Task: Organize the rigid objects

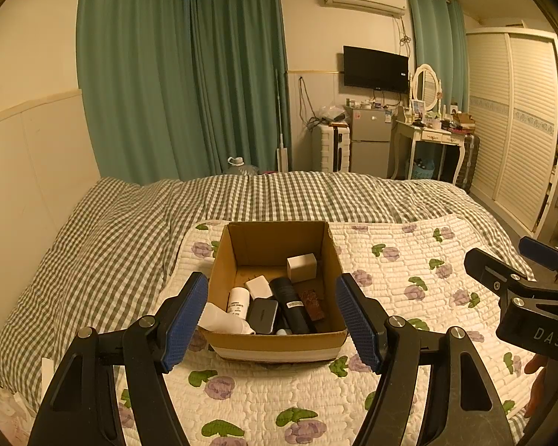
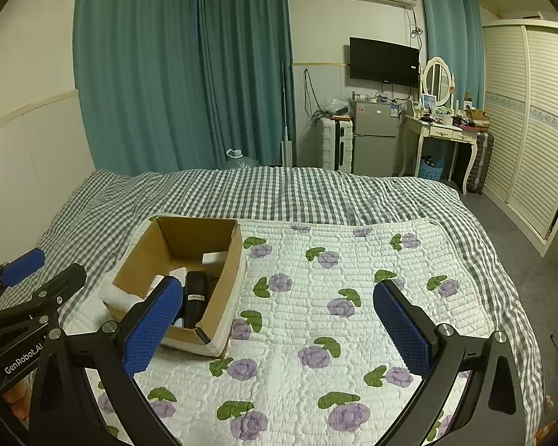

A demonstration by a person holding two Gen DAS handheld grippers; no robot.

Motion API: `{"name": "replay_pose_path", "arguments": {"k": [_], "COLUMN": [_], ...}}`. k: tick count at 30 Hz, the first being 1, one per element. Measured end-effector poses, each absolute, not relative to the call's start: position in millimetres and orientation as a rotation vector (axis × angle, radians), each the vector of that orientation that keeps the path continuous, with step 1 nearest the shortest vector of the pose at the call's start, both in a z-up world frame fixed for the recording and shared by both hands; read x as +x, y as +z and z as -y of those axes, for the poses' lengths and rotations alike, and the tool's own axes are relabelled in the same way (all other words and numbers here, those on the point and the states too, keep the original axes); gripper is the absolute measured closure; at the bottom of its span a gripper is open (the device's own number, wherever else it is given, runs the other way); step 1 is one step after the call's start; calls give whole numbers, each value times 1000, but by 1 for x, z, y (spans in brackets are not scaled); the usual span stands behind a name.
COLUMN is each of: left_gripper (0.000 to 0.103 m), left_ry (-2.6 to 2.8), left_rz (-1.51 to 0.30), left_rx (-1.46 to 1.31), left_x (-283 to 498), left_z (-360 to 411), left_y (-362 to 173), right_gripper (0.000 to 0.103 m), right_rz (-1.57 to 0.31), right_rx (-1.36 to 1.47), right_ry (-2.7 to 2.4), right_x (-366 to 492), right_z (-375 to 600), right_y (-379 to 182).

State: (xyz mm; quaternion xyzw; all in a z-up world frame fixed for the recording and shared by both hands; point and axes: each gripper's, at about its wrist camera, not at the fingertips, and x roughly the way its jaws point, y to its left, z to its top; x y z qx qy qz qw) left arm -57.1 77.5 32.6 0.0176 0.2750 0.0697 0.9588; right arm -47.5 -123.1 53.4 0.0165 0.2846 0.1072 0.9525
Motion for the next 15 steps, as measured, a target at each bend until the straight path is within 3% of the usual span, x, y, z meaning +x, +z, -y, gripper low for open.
{"name": "replay_pose_path", "arguments": {"k": [15], "left_gripper": [29], "left_ry": [153], "left_rz": [-580], "left_rx": [46], "left_x": [-55], "left_z": [-78], "left_y": [28], "right_gripper": [0], "right_rz": [-590], "right_rx": [29], "right_ry": [221], "right_x": [-48], "right_z": [120], "right_y": [47]}}
